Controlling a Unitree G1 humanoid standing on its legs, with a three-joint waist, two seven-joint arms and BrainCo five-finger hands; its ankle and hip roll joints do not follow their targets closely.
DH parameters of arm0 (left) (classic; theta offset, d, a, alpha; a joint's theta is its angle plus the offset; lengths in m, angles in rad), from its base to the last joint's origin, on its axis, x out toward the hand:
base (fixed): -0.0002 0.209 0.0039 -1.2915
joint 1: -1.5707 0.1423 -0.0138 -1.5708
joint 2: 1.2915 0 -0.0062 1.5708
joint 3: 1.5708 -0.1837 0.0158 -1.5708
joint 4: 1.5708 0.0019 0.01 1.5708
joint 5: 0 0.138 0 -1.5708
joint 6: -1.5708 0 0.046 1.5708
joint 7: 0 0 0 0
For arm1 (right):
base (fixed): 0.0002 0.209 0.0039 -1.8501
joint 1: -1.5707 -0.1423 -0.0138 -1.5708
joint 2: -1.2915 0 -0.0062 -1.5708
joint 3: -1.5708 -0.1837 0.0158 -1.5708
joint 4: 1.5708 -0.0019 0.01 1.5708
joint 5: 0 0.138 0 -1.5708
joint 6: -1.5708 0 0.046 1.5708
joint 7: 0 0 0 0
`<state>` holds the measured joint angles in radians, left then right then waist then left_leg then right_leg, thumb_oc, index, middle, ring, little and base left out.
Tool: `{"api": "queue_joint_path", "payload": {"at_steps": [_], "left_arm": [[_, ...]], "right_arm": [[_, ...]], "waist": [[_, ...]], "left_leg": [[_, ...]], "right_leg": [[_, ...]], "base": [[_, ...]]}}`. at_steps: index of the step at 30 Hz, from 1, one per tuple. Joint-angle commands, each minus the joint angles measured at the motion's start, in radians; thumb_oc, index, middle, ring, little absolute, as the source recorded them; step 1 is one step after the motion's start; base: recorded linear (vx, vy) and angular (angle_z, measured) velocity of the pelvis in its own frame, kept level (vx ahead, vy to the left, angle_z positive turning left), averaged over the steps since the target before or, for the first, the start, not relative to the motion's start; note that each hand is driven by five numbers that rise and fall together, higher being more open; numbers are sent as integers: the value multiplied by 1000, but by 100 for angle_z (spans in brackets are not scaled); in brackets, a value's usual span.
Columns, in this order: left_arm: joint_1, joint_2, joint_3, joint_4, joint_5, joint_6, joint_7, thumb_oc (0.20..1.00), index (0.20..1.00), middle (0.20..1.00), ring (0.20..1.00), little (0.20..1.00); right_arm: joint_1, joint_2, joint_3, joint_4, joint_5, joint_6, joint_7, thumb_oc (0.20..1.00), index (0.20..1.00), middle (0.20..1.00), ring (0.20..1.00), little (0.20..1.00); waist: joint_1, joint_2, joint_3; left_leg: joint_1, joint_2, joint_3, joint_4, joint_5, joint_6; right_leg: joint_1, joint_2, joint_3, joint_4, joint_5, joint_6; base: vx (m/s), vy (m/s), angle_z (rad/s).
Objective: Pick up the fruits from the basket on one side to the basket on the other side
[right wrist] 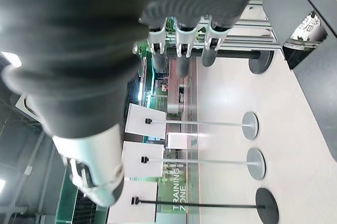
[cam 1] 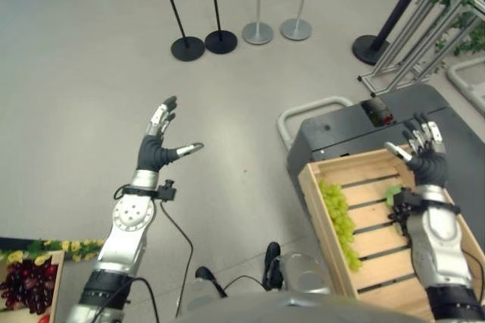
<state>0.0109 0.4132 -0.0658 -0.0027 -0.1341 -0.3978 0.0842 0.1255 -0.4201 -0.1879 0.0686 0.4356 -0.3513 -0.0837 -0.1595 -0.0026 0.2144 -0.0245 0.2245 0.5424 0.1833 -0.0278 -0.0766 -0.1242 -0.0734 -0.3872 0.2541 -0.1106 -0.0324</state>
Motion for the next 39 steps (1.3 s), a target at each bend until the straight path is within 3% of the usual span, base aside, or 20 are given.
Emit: {"api": "queue_joint_path", "payload": {"at_steps": [1,3,4,5,6,7,8,9,12,13,14,17,19,23,29,33,36,37,38,39], "left_arm": [[-52,28,-2,-12,-19,-42,39,1000,1000,1000,1000,1000],[-55,27,0,-6,-19,-41,42,1000,1000,1000,1000,1000],[-54,25,2,2,-30,-41,45,1000,1000,1000,1000,1000],[-55,25,2,3,-31,-41,45,1000,1000,1000,1000,1000],[-49,30,15,0,-13,-45,59,1000,1000,1000,1000,1000],[-49,30,15,0,-12,-44,60,1000,1000,1000,1000,1000],[-44,29,22,-1,-8,-46,71,1000,1000,1000,1000,1000],[-29,16,42,3,-15,-45,90,1000,1000,1000,1000,1000],[-21,8,64,11,-14,-47,109,1000,1000,1000,1000,1000],[-17,6,77,16,-4,-53,129,1000,1000,1000,1000,1000],[-18,6,78,16,-3,-53,129,1000,1000,1000,1000,1000],[-24,5,85,22,0,-68,166,1000,1000,1000,1000,1000],[-27,14,92,27,5,-77,172,1000,1000,1000,1000,1000],[-43,17,82,36,5,-78,162,1000,1000,1000,1000,1000],[-45,35,93,28,6,-78,164,1000,1000,1000,1000,1000],[-42,38,91,20,15,-76,161,1000,1000,1000,1000,1000],[-40,37,94,20,15,-75,161,1000,1000,1000,1000,1000],[-47,27,83,25,27,-71,168,1000,1000,1000,1000,1000],[-49,27,84,26,28,-72,169,1000,1000,1000,1000,1000],[-49,25,83,23,34,-75,169,1000,1000,1000,1000,1000]], "right_arm": [[-37,-4,-66,-82,9,-91,-13,1000,1000,1000,1000,1000],[-38,-4,-66,-83,9,-91,-15,1000,1000,1000,1000,1000],[-40,-9,-64,-83,16,-95,-19,1000,1000,1000,1000,1000],[-40,-9,-64,-83,16,-95,-19,1000,1000,1000,1000,1000],[-50,-20,-63,-83,15,-99,-24,1000,1000,1000,1000,1000],[-51,-20,-62,-82,15,-99,-24,1000,1000,1000,1000,1000],[-55,-24,-58,-78,11,-99,-29,1000,1000,1000,1000,1000],[-71,-31,-40,-67,-1,-93,-39,1000,1000,1000,1000,1000],[-75,-31,-39,-56,2,-92,-40,1000,1000,1000,1000,1000],[-93,-39,-31,-42,-9,-96,-45,1000,1000,1000,1000,1000],[-94,-39,-30,-42,-9,-97,-45,1000,1000,1000,1000,1000],[-151,-61,34,-12,-25,-97,-47,1000,1000,1000,1000,1000],[-168,-67,50,-2,-23,-90,-41,1000,1000,1000,1000,1000],[-184,-60,61,11,-19,-75,-23,1000,1000,1000,1000,1000],[-179,-25,79,12,-34,-45,-16,1000,1000,1000,1000,1000],[-173,-24,72,9,-46,-37,-19,1000,1000,1000,1000,1000],[-171,-22,71,8,-44,-35,-17,1000,1000,1000,1000,1000],[-165,-18,65,1,-55,-32,-24,1000,1000,1000,1000,1000],[-166,-18,65,0,-55,-32,-25,1000,1000,1000,1000,1000],[-173,-20,66,-5,-58,-32,-24,1000,1000,1000,1000,1000]], "waist": [[-15,-38,-23],[-13,-37,-18],[0,-41,-5],[2,-39,-1],[22,-54,18],[21,-52,19],[25,-54,22],[44,-53,23],[50,-55,20],[60,-44,15],[60,-46,14],[115,-24,21],[114,-19,21],[75,-20,-14],[52,-44,-25],[41,-47,-19],[42,-49,-23],[12,-58,3],[16,-59,1],[11,-62,6]], "left_leg": [[18,16,5,162,-100,-6],[2,50,-4,242,-87,-25],[-20,87,-53,365,-15,-54],[-22,97,-57,376,-14,-61],[-72,94,-143,484,61,-49],[-75,98,-147,490,60,-51],[-94,82,-199,513,66,-46],[-133,-8,-310,496,30,-22],[-177,-49,-369,412,9,-2],[-188,-74,-468,254,-22,12],[-187,-76,-466,244,-13,12],[-189,-187,-779,77,43,-23],[-175,-194,-832,62,50,-41],[-106,-184,-736,33,-7,-8],[-73,-208,-538,81,-94,52],[-56,-224,-478,114,-142,75],[-56,-228,-461,117,-145,79],[-44,-251,-415,129,-170,97],[-46,-251,-411,123,-160,96],[-42,-251,-391,108,-160,96]], "right_leg": [[47,-20,106,-66,9,123],[59,2,128,-66,-3,105],[91,38,169,-72,-19,73],[95,45,170,-74,-20,68],[105,69,221,-82,-1,33],[105,72,220,-82,-2,31],[107,80,242,-81,-3,26],[111,84,299,-79,-1,31],[120,81,332,-78,4,47],[119,88,384,-60,-11,65],[116,86,384,-62,-7,65],[119,125,523,-47,-16,84],[104,138,584,-43,-10,94],[89,109,634,-33,-3,128],[40,28,737,-8,18,214],[26,-9,758,5,19,245],[17,-15,764,3,31,251],[-15,-47,788,-6,114,289],[-18,-47,793,-14,125,289],[-33,-57,799,-51,179,294]], "base": [[115,-184,4],[114,-187,-21],[130,-195,-58],[24,-203,-98],[-69,-100,-100],[-70,-67,-129],[12,72,-109],[6,77,-100],[126,160,-96],[103,161,-54],[174,244,-74],[123,169,-108],[12,180,-158],[88,288,-144],[14,291,-95],[-29,239,-60],[-56,138,-37],[-142,232,-43],[-203,254,-75],[-158,25,-74]]}}
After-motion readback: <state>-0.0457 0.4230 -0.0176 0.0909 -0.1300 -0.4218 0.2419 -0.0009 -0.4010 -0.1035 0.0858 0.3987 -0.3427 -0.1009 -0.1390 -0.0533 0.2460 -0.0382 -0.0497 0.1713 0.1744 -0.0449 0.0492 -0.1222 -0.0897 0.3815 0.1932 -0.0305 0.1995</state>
